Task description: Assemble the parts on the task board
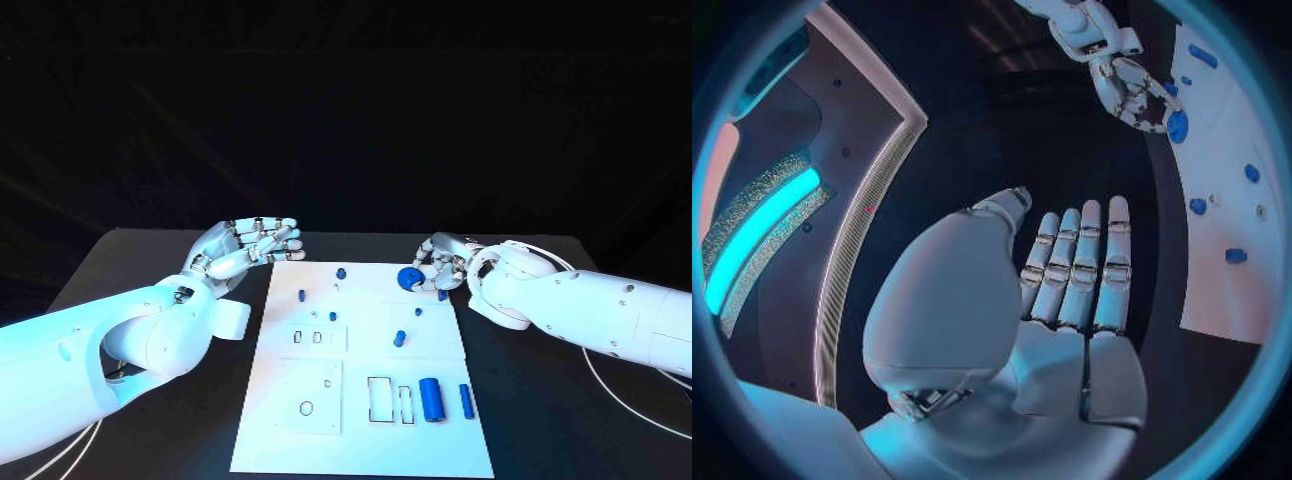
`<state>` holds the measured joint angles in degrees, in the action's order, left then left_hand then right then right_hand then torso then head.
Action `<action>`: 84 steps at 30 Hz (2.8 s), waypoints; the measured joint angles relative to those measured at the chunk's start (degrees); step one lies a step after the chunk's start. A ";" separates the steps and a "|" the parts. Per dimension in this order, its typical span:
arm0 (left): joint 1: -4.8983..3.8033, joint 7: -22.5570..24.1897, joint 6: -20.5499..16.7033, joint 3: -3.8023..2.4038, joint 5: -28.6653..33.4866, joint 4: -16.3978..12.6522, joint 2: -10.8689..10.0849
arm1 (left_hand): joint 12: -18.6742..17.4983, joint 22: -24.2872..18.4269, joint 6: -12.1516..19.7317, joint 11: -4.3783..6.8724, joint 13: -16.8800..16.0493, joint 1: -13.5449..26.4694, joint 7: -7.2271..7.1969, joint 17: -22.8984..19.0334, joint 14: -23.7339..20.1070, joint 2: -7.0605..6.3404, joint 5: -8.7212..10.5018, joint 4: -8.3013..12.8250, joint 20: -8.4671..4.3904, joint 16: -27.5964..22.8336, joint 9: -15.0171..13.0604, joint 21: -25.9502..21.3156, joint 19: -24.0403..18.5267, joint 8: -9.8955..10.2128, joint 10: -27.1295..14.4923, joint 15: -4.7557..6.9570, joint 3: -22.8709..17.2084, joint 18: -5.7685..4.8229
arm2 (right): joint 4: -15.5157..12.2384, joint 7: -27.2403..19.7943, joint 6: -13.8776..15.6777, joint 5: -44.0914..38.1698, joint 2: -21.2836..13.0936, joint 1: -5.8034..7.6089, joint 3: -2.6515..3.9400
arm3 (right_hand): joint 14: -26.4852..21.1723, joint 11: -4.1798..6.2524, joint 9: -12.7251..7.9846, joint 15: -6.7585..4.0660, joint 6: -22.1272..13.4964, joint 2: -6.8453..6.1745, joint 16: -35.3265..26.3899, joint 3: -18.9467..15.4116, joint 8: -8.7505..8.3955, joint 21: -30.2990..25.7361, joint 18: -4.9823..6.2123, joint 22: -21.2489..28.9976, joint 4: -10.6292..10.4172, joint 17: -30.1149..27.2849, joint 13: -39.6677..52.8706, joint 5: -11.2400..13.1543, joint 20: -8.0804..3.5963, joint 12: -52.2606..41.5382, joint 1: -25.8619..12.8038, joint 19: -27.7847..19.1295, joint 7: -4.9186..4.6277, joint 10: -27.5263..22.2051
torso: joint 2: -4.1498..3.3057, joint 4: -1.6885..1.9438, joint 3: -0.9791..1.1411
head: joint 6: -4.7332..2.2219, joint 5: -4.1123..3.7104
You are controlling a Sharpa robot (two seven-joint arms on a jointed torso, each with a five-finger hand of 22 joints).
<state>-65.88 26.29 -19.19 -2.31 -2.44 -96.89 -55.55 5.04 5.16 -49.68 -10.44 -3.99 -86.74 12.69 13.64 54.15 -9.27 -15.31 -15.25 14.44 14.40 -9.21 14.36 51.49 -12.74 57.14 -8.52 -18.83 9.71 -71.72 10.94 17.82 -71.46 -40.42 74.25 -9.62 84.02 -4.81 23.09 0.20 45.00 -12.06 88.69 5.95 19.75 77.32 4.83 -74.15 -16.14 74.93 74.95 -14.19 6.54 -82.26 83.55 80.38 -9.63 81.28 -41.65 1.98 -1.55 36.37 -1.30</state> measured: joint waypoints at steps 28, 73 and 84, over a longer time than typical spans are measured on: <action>0.00 -0.19 0.16 0.00 0.01 0.32 0.29 | -0.24 -0.08 0.00 0.00 0.00 0.00 0.00 0.22 0.00 0.00 0.00 0.00 0.00 -0.16 -0.09 0.00 0.00 0.00 0.00 0.00 -0.48 0.00 | 2.28 0.00 -0.71 0.94 1.76 -0.12 0.00 | 0.00 0.11 -0.01 0.00 0.47 1.52 0.20 0.89 0.99 0.88 -0.63 -0.80 -0.21 -0.02 -0.02 0.00 0.02 -0.81 0.44 0.58 0.46 0.51 | -0.02 -0.02 0.02 | 0.53 -0.03; 0.00 -0.38 0.38 0.00 0.04 0.75 0.42 | -0.23 -0.12 0.00 0.00 0.00 0.00 0.00 0.39 0.00 0.00 0.00 0.16 0.00 -0.23 -0.13 0.00 0.00 0.00 0.00 0.00 -0.63 0.00 | -6.82 3.74 10.37 -11.40 7.17 -0.05 0.16 | 0.00 1.63 -1.83 -0.43 6.34 1.37 0.64 11.24 1.45 3.78 -1.34 -0.76 -0.15 0.00 -0.04 0.03 -1.10 -2.22 -0.96 2.52 1.81 2.46 | 0.02 0.03 -0.01 | 0.10 0.15; 0.00 -0.37 0.39 0.00 0.06 0.81 0.60 | -0.23 -0.12 0.00 0.00 0.00 0.00 0.00 0.38 0.00 0.00 0.00 0.16 0.00 -0.23 -0.12 0.00 0.00 0.00 0.00 0.00 -0.63 0.00 | -4.20 4.59 11.13 -14.60 11.91 -1.11 0.04 | 0.00 1.63 -2.01 -0.43 6.42 1.14 0.64 11.41 1.18 3.78 -1.33 -0.75 0.01 -0.01 -0.05 0.12 -1.10 -2.22 -1.19 2.52 1.91 2.46 | -0.10 0.02 -0.02 | 0.12 0.28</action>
<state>-65.88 25.92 -18.81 -2.31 -2.38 -96.08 -54.96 4.81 5.04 -49.68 -10.45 -3.99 -86.74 12.69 14.02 54.15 -9.27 -15.31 -15.09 14.44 14.17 -9.34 14.36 51.49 -12.74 57.14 -8.52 -19.46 9.71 -75.92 15.53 28.95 -86.06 -28.51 73.14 -9.57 84.02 -3.18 21.08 -0.23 51.43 -10.92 89.33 17.37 20.93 81.10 3.50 -74.90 -16.13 74.93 74.90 -14.07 5.44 -84.48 82.36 82.89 -7.73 83.73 -41.75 2.00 -1.57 36.49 -1.02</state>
